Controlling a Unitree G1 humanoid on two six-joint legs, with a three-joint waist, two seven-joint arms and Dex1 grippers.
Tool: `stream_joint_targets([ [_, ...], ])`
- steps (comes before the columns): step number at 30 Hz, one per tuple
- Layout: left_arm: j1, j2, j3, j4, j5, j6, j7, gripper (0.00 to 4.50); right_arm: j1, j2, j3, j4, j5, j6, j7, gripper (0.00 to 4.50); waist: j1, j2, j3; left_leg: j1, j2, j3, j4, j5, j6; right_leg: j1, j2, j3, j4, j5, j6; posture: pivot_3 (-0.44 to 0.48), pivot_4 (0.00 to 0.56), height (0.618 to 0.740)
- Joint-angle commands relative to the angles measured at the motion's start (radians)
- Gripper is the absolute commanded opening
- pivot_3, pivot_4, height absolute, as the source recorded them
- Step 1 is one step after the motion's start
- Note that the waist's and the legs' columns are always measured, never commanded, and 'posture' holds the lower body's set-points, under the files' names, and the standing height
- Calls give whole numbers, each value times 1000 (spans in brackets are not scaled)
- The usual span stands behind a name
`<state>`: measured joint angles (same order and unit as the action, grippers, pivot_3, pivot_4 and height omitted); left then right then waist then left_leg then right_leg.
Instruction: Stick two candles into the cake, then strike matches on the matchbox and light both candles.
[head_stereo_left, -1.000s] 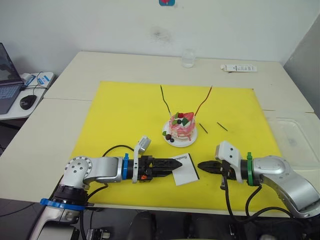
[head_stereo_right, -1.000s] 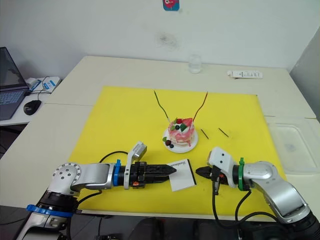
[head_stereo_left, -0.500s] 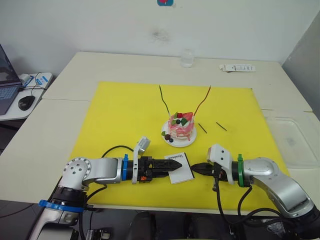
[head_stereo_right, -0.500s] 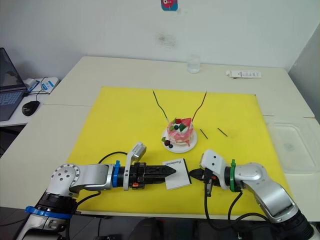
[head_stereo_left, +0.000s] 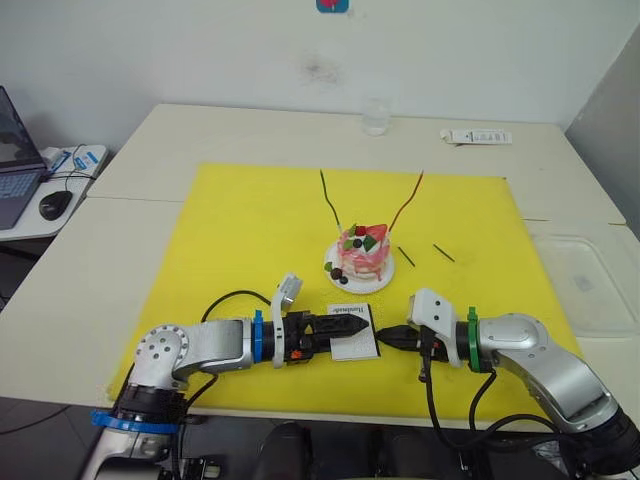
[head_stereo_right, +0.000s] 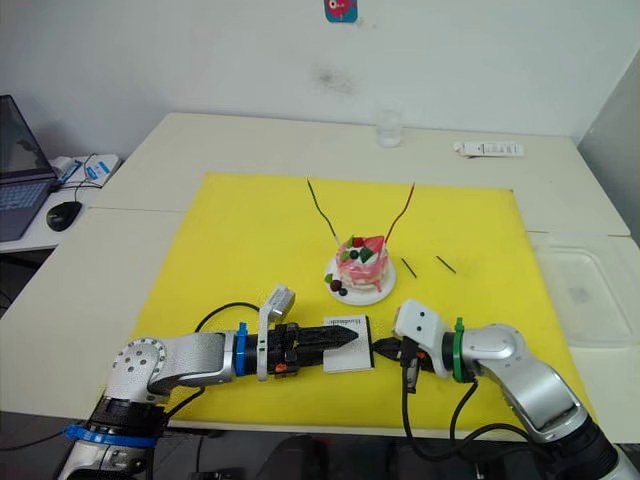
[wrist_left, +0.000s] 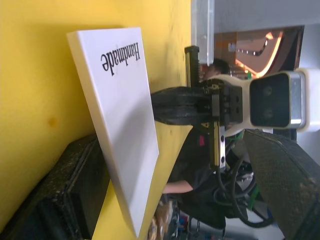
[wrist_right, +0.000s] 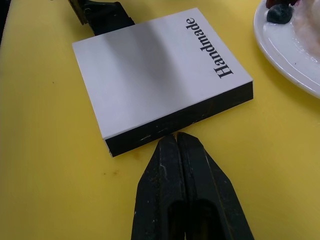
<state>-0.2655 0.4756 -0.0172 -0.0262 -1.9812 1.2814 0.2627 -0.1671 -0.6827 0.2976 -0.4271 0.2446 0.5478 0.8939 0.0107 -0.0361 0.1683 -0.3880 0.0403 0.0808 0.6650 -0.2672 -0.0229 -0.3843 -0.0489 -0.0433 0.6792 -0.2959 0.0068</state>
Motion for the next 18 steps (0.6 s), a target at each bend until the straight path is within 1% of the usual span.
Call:
stream_joint_targets([
  [1, 27, 0, 14, 8, 9, 0, 49, 4500, 1, -27, -5, 31, -32, -35, 10, 7, 0, 0, 0, 1, 0, 0, 0, 0, 0, 0, 0, 0, 0, 0, 0, 0, 150, 740],
  [4, 34, -11, 21, 1, 9, -3, 65, 4500, -16, -23, -5, 60, -51, -54, -4, 7, -2, 0, 0, 5, 0, 0, 0, -1, 3, 4, 0, 0, 0, 0, 0, 0, 150, 740],
  [6, 26, -21, 28, 11, 9, -2, 76, 4500, -43, 0, -4, 81, -64, -53, -28, 7, -3, 0, 0, 7, 0, 0, 0, -1, 4, 5, 0, 0, 0, -1, 1, 0, 150, 740],
  [11, 22, -33, 39, 17, 9, 5, 90, 4500, -77, 46, 5, 83, -61, -26, -38, 7, -3, 0, 0, 7, 0, 0, 0, 1, 5, 5, 0, 0, 0, 1, 2, 0, 150, 740],
  [18, 35, -34, 37, -1, 9, 6, 91, 4500, -75, 87, 38, 70, -66, 0, -32, 7, -5, 0, 0, 7, 1, 0, -1, 2, 5, 5, 0, 0, 0, 1, 2, 0, 150, 740],
])
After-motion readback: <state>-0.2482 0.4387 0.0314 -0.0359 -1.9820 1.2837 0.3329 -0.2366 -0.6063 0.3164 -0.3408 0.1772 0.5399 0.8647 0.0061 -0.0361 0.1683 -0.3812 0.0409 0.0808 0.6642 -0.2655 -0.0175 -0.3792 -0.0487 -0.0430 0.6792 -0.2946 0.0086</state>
